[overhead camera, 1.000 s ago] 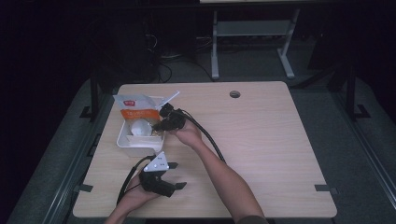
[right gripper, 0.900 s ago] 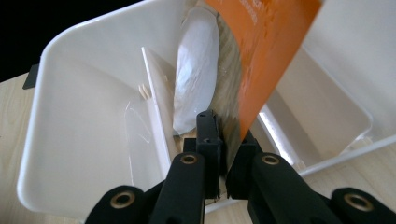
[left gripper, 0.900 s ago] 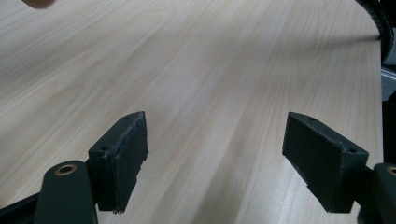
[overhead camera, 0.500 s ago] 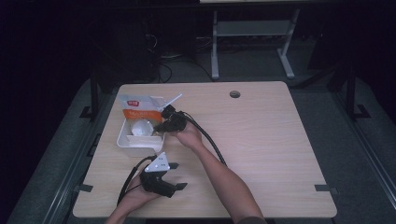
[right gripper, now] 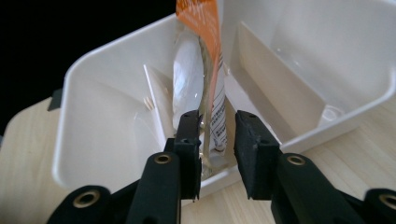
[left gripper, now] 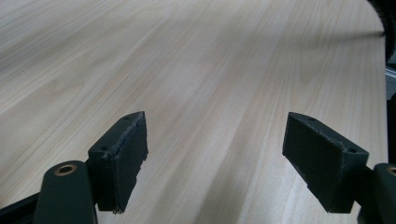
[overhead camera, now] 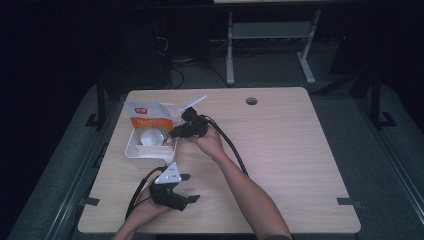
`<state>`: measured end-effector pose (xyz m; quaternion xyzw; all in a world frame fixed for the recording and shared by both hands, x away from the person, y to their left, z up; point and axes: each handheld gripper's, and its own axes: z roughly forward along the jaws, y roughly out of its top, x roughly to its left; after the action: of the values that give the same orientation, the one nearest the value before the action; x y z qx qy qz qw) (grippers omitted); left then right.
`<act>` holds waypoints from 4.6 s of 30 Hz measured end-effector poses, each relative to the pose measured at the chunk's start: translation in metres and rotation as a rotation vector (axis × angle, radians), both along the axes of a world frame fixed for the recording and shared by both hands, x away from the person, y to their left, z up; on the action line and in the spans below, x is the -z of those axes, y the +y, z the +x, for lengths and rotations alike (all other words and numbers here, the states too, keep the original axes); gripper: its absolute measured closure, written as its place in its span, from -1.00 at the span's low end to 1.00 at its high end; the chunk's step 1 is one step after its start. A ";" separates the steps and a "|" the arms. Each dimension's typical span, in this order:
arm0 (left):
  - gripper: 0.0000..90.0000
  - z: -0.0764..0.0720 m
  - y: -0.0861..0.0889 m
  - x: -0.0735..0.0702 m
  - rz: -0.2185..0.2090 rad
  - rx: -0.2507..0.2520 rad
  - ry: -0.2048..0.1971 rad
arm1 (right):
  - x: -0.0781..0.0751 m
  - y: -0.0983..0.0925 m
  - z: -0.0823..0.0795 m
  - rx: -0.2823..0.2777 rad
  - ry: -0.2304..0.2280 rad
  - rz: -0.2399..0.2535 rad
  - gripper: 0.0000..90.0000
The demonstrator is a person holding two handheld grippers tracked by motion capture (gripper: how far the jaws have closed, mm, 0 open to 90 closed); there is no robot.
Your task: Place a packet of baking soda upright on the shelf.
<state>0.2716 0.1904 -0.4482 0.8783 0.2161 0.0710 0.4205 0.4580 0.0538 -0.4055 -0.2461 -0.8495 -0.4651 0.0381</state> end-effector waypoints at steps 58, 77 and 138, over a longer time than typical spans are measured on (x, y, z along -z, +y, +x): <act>-0.52 0.005 0.002 0.001 -0.019 -0.046 0.016 | -0.031 -0.186 -0.044 0.141 -0.030 0.116 -0.22; -0.52 0.004 0.002 0.000 -0.032 -0.055 0.006 | -0.031 -0.217 -0.061 0.162 -0.036 0.110 -0.27; -0.53 0.007 0.002 0.000 -0.049 -0.077 0.013 | 0.017 -0.310 -0.132 0.280 0.067 0.109 -0.39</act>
<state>0.2785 0.1922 -0.4482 0.8592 0.2539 0.0762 0.4375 0.3259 -0.2565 -0.4225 -0.3751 -0.7787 -0.5027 0.0143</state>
